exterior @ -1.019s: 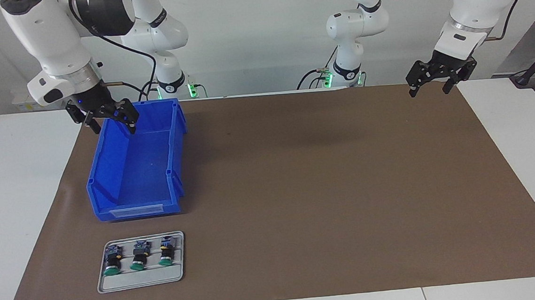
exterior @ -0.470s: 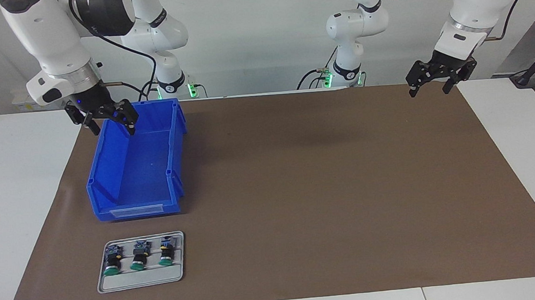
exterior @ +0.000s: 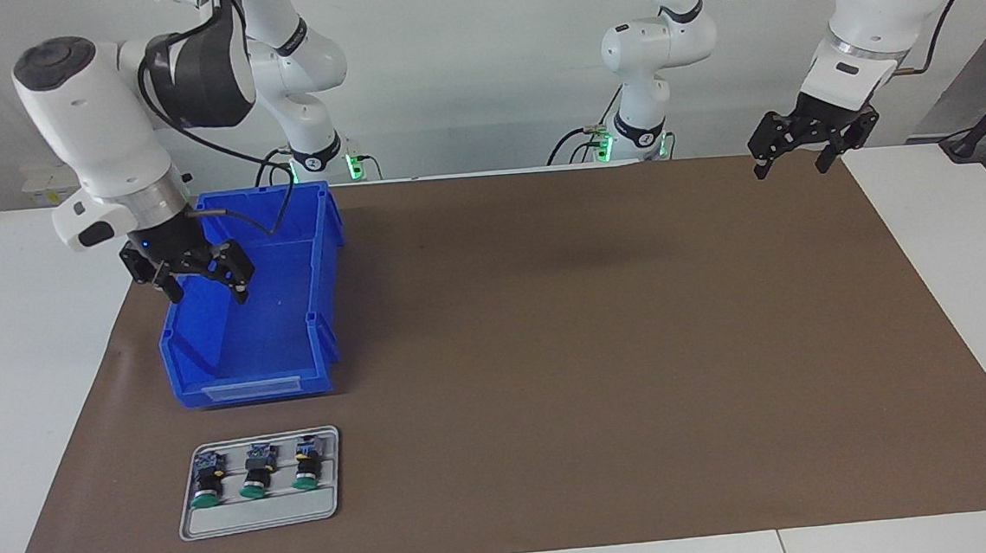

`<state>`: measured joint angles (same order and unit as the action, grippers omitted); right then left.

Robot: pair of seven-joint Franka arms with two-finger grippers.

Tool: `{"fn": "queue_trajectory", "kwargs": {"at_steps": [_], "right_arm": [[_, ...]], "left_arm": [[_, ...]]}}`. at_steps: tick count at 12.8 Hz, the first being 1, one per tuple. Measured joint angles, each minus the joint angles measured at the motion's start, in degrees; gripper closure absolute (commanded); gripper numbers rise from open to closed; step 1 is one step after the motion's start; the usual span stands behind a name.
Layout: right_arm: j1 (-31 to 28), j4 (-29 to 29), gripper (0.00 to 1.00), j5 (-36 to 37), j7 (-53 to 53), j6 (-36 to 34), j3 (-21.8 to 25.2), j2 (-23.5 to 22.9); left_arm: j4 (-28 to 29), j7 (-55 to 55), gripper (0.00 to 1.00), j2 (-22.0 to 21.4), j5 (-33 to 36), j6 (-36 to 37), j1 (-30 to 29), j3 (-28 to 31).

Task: Place and press button with both arms
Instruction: 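Reach the right gripper to the tray and grasp the middle green button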

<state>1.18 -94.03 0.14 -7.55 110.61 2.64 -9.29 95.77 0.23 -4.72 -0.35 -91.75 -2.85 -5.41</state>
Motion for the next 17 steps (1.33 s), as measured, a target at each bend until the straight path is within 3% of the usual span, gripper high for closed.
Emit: {"fn": "queue_trajectory", "kwargs": {"at_steps": [4,7,10,17], "right_arm": [[-0.9,5.7,0.01,0.0,0.0,5.2,0.0,-10.7],[-0.9,7.0,0.01,0.0,0.1,13.2,0.0,-16.7],[-1.3,9.7,0.01,0.0,1.3,16.6,0.0,-23.1],[-1.3,11.5,0.03,0.0,4.7,22.6,-0.4,-29.5]], "left_arm": [[0.0,0.0,0.00,0.0,0.0,0.0,0.0,0.0],[0.0,0.0,0.00,0.0,0.0,0.0,0.0,0.0],[0.0,0.0,0.00,0.0,0.0,0.0,0.0,0.0],[0.0,0.0,0.00,0.0,0.0,0.0,0.0,0.0]]}}
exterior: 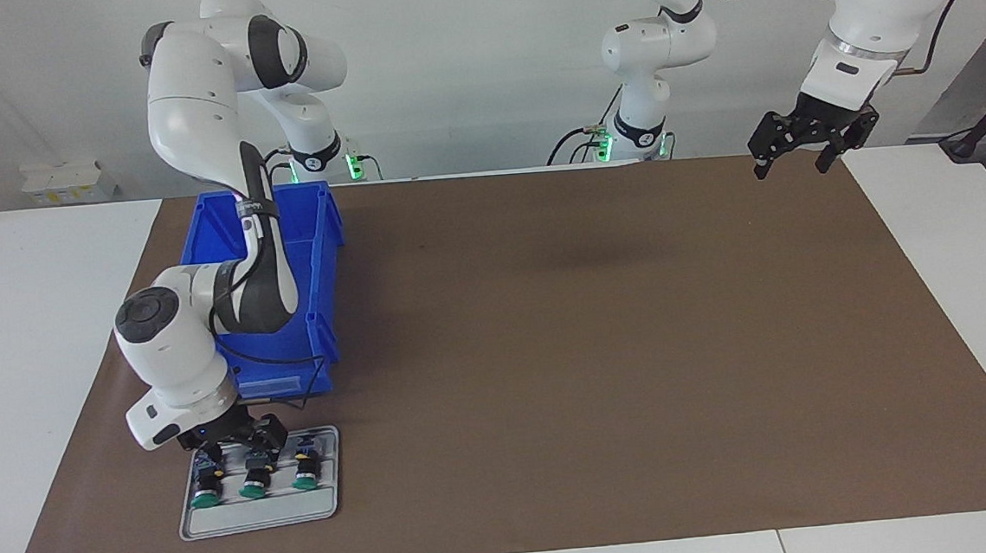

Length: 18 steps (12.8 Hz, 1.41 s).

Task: Place and press button with both arms
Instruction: 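Reach the right gripper to the tray and grasp the middle green button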

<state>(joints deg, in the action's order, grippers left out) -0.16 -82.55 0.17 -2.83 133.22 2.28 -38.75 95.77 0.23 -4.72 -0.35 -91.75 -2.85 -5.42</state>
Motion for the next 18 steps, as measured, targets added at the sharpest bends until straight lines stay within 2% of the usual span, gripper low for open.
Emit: {"fn": "queue_trajectory", "kwargs": {"at_steps": [5,6,7,8,11,14,15,18], "right_arm": [[-0.1,-0.1,0.05,-0.1,3.4,1.2,-0.2,-1.0],[-0.1,-0.1,0.09,-0.1,3.6,1.2,-0.3,-1.1],[-0.1,-0.1,0.15,-0.1,4.0,1.2,-0.4,-1.2],[-0.1,-0.1,0.27,-0.3,4.8,1.2,-0.5,-1.2],[-0.1,-0.1,0.72,-0.6,5.9,1.2,-0.5,-1.2],[-0.3,-0.1,0.95,-0.6,6.7,1.2,-0.5,-1.2],[-0.2,0.0,1.00,-0.6,6.7,1.2,-0.5,-0.9],[-0.2,-0.2,1.00,-0.9,6.2,0.4,-0.7,1.8]], "left_arm": [[0.0,0.0,0.00,0.0,0.0,0.0,0.0,0.0],[0.0,0.0,0.00,0.0,0.0,0.0,0.0,0.0],[0.0,0.0,0.00,0.0,0.0,0.0,0.0,0.0],[0.0,0.0,0.00,0.0,0.0,0.0,0.0,0.0],[0.0,0.0,0.00,0.0,0.0,0.0,0.0,0.0],[0.0,0.0,0.00,0.0,0.0,0.0,0.0,0.0],[0.0,0.0,0.00,0.0,0.0,0.0,0.0,0.0],[0.0,0.0,0.00,0.0,0.0,0.0,0.0,0.0]]}}
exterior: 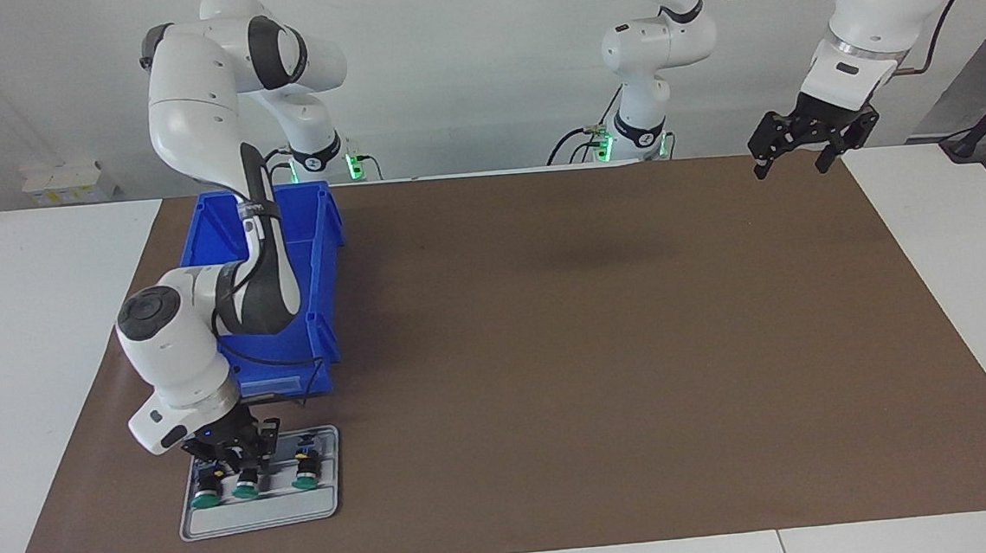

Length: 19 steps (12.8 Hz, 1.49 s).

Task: Place and press button with both arms
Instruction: 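Reach the right gripper to the tray and grasp the middle green button, then carry the green button to the table centre and set it down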

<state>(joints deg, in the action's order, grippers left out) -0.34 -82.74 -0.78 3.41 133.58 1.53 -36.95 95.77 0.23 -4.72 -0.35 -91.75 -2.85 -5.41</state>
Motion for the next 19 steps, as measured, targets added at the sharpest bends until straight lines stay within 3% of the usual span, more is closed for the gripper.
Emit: {"fn": "queue_trajectory", "kwargs": {"at_steps": [4,7,12,15,19], "right_arm": [[1.9,-2.2,1.00,-0.1,-11.5,-5.2,-0.3,6.3],[6.2,-2.9,1.00,-0.1,-28.0,-7.8,-0.4,8.5],[16.0,-3.0,1.00,0.4,-67.5,-8.0,-0.4,8.6],[24.4,-2.9,1.00,5.6,-90.7,-9.3,-0.4,8.6],[33.8,0.8,1.00,11.2,-111.7,-16.3,-0.4,6.4]], "left_arm": [[0.0,0.0,0.00,0.0,0.0,0.0,0.0,0.0],[0.0,0.0,0.00,0.0,0.0,0.0,0.0,0.0],[0.0,0.0,0.00,0.0,0.0,0.0,0.0,0.0],[0.0,0.0,0.00,0.0,0.0,0.0,0.0,0.0],[0.0,0.0,0.00,0.0,0.0,0.0,0.0,0.0]]}}
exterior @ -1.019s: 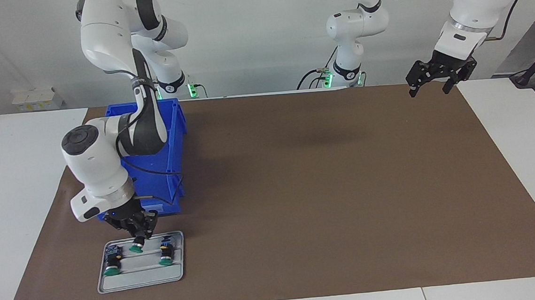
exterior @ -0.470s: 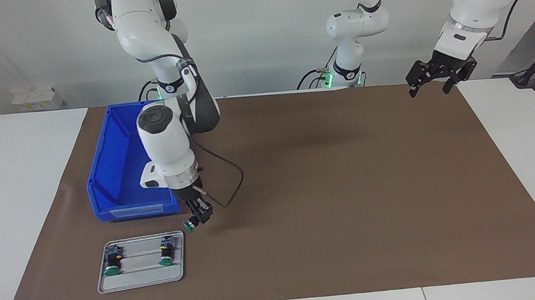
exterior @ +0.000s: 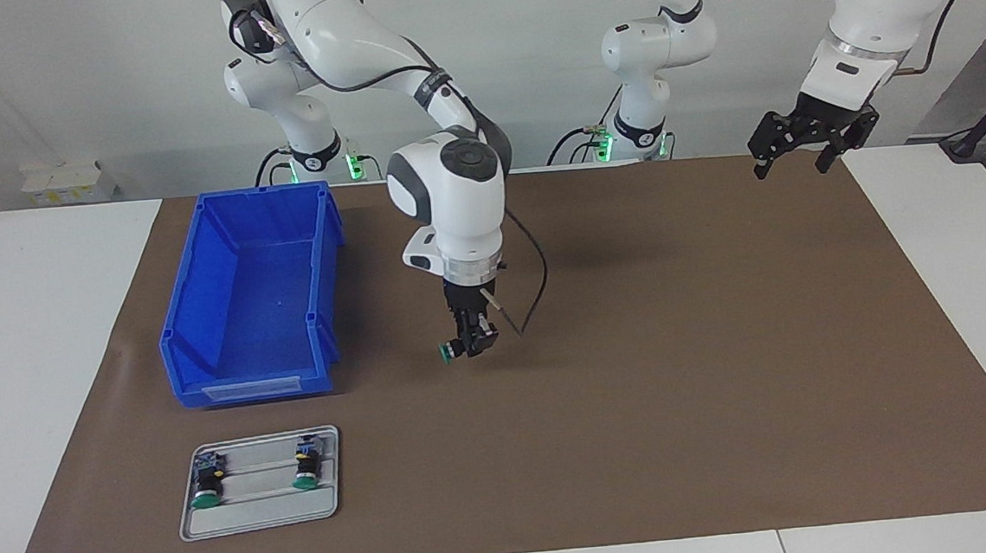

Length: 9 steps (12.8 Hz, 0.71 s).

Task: Place and press button with both arms
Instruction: 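Carry the green button to the table centre and set it down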

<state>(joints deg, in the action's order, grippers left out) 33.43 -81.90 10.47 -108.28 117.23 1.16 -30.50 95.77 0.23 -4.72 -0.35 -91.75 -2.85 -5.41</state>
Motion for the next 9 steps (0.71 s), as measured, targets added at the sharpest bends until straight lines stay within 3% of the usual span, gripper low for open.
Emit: {"fn": "queue_trajectory", "kwargs": {"at_steps": [3,9], "right_arm": [[3.8,5.4,1.00,0.1,-10.6,-2.1,0.1,-4.2],[8.3,10.4,1.00,0.0,-26.5,-2.6,0.0,-9.1]], "left_arm": [[0.0,0.0,0.00,0.0,0.0,0.0,0.0,0.0],[0.0,0.0,0.00,0.0,0.0,0.0,0.0,0.0]]}}
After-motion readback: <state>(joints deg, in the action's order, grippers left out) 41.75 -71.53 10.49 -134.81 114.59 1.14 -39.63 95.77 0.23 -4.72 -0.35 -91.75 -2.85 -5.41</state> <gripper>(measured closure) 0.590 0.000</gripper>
